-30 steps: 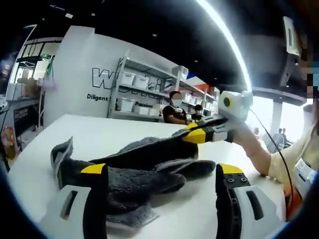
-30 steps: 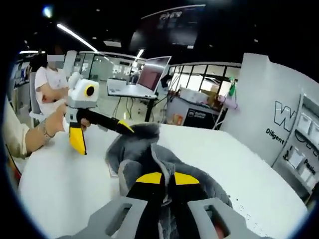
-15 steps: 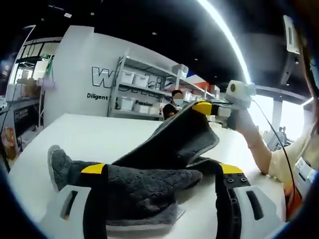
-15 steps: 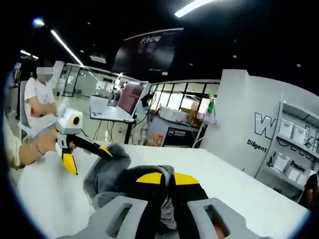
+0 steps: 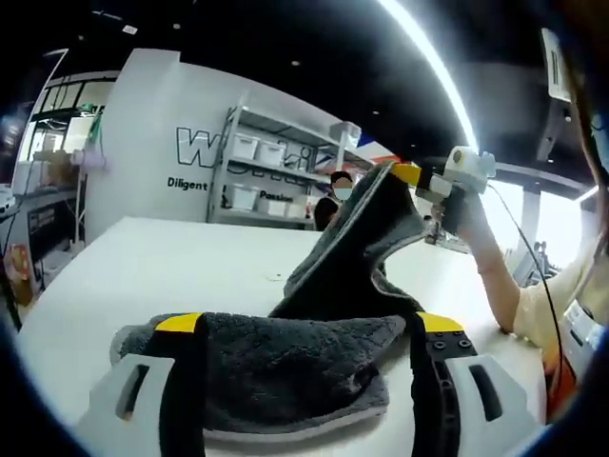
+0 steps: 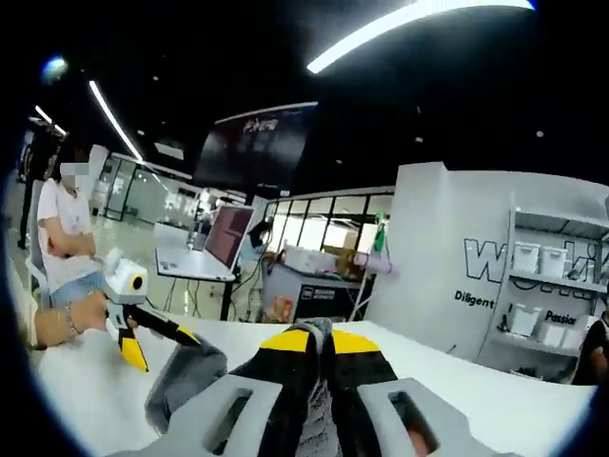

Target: Fold the towel on the table until its edges align and the towel forms a compact rectangular stack.

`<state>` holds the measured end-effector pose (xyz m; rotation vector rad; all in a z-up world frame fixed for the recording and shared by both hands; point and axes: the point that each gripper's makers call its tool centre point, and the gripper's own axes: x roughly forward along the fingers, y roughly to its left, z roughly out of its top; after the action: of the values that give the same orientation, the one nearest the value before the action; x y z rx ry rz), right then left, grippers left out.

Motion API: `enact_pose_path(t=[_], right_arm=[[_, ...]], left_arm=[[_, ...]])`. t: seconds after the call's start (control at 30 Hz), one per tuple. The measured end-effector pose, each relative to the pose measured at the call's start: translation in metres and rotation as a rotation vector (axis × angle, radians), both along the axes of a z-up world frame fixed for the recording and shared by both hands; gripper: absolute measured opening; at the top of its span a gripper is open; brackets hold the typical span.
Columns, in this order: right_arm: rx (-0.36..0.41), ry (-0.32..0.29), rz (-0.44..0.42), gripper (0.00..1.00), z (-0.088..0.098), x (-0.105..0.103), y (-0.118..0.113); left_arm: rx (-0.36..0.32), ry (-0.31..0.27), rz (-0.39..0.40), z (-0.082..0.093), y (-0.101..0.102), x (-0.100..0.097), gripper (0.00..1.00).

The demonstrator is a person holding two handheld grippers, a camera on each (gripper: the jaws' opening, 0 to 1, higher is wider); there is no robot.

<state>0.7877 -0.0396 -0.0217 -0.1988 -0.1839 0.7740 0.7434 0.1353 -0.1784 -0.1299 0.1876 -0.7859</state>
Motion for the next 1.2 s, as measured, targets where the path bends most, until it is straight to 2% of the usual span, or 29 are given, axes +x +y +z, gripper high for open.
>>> enact_pose_path(t=[0.13,0.3,0.47,0.67,0.8,0.93,1.07,1.2], right_arm=[[0.041,-0.062,-0.03,0.01,0.016,-0.001,-0.012],[0.076,-0.108,-0.07,0.01,0.029,0.0,-0.028],[0.078,-0.121,-0.126,0.01,0.032,0.009,-0.047],[0.121,-0.124,-0.191,0.01,0.037,0.02,-0.076],[0.145,-0.126,-0.215,0.01,0.042,0.022,-0.091],[0.164,-0.153,-0.231,0.01,0.051,0.018,-0.099],[0.15,-0.16,-0.265,0.01,0.05,0.022,-0.109],[0.154,-0.13,-0.295,0.01,0.043,0.032,-0.121]], left_arm=[[-0.001,0.001,-0.001,0.0,0.0,0.0,0.86],[-0.001,-0.002,0.002,0.001,0.001,0.0,0.86],[0.003,0.003,0.001,-0.001,0.0,-0.001,0.85],[0.007,0.006,0.003,-0.003,0.001,-0.001,0.85],[0.008,0.01,0.0,-0.003,0.0,-0.001,0.85],[0.009,0.011,0.002,-0.004,0.0,0.0,0.85],[0.012,0.017,0.0,-0.005,-0.001,0.0,0.85],[0.016,0.027,-0.006,-0.007,-0.001,0.001,0.85]])
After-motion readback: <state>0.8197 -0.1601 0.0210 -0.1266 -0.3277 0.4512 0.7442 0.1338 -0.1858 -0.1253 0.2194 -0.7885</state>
